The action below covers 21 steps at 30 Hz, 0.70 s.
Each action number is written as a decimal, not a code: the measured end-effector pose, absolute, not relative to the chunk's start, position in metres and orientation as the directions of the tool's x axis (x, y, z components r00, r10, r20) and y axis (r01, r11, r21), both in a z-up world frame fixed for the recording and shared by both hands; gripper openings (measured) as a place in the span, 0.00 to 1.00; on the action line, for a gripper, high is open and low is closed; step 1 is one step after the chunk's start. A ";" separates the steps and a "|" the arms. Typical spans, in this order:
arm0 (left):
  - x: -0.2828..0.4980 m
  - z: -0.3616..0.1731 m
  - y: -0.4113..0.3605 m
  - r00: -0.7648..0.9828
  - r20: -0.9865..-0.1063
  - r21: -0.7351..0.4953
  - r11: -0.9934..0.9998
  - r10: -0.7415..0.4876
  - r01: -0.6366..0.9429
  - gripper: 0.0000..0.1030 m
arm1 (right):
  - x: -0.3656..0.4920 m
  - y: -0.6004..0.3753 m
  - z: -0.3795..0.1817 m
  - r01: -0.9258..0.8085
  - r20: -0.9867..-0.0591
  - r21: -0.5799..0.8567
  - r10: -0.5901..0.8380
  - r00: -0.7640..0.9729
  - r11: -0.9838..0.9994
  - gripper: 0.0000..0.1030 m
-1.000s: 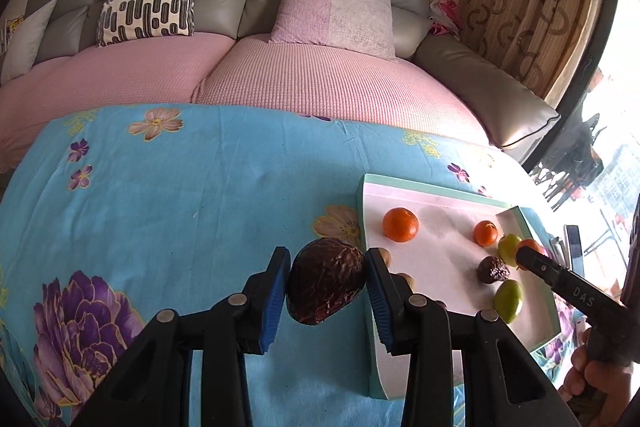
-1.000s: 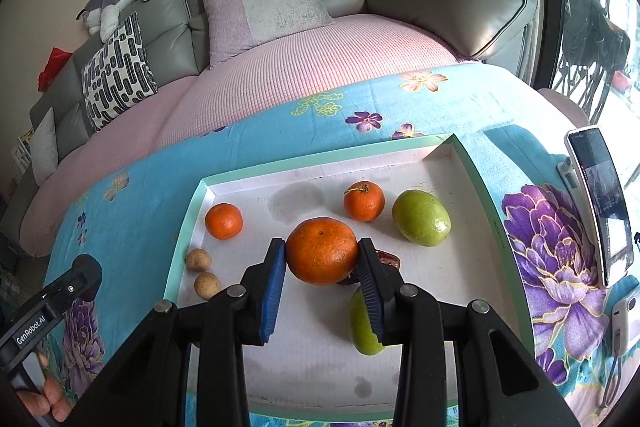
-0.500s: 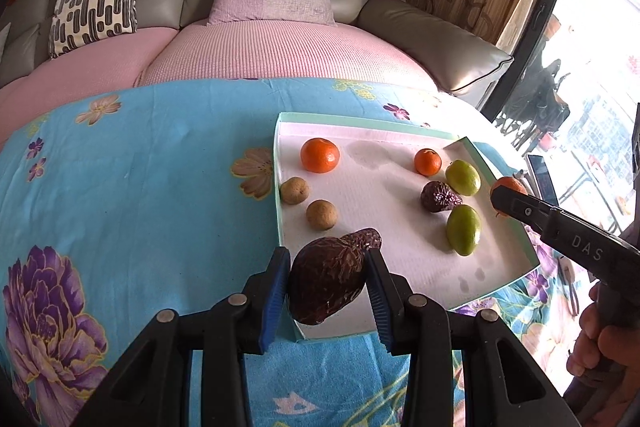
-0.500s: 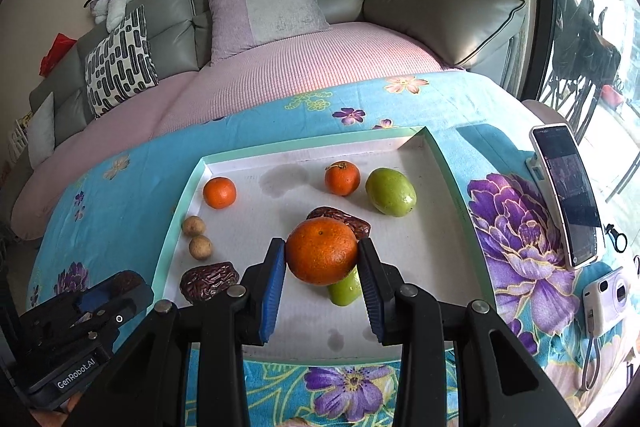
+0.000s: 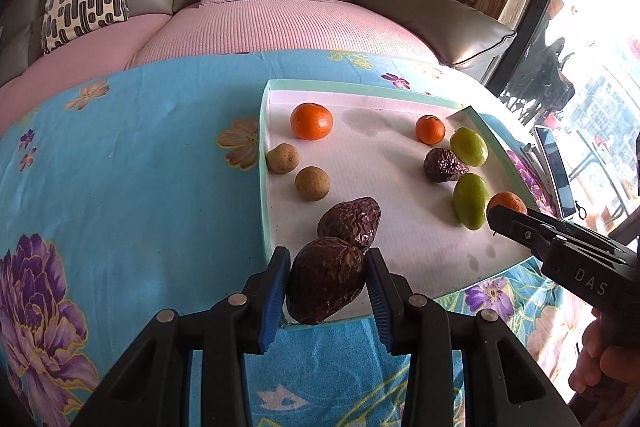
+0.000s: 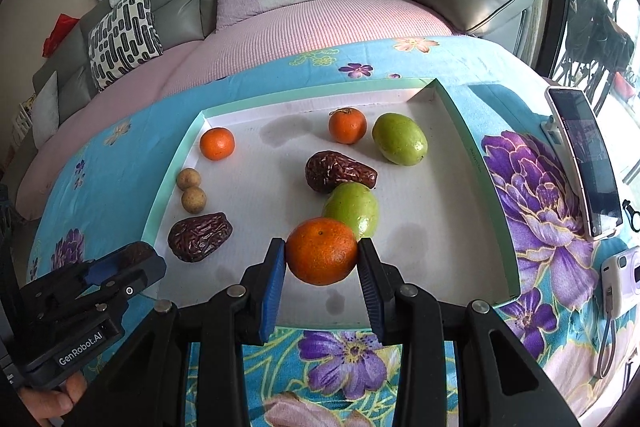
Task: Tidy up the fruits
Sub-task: 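Carry the orange and the dark date over the white tray, then lower the orange and dark date into the tray and open both tools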
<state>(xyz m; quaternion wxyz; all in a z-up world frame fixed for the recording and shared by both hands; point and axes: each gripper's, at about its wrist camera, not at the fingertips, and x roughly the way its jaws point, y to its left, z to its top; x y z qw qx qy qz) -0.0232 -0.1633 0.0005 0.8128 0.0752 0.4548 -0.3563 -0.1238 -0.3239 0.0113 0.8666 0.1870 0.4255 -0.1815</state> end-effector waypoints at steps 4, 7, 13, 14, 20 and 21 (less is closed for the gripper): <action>-0.021 -0.003 -0.165 0.327 -0.801 -0.197 0.737 -0.502 0.646 0.40 | -0.118 -0.324 0.001 0.466 -0.824 0.173 -0.131 0.551 0.868 0.37; -0.019 -0.006 -0.167 0.318 -0.806 -0.200 0.736 -0.499 0.647 0.40 | -0.116 -0.325 -0.006 0.472 -0.839 0.167 -0.126 0.529 0.866 0.37; -0.019 -0.011 -0.170 0.306 -0.814 -0.198 0.731 -0.494 0.653 0.40 | -0.115 -0.324 -0.007 0.464 -0.840 0.169 -0.119 0.530 0.870 0.37; -0.019 -0.011 -0.170 0.308 -0.814 -0.194 0.731 -0.493 0.655 0.40 | -0.114 -0.324 -0.008 0.463 -0.841 0.168 -0.118 0.528 0.870 0.37; -0.018 -0.011 -0.172 0.309 -0.817 -0.184 0.728 -0.487 0.660 0.40 | -0.112 -0.322 -0.009 0.460 -0.847 0.162 -0.116 0.519 0.873 0.37; -0.019 -0.011 -0.173 0.309 -0.818 -0.182 0.728 -0.485 0.661 0.40 | -0.112 -0.322 -0.009 0.460 -0.847 0.161 -0.117 0.518 0.873 0.37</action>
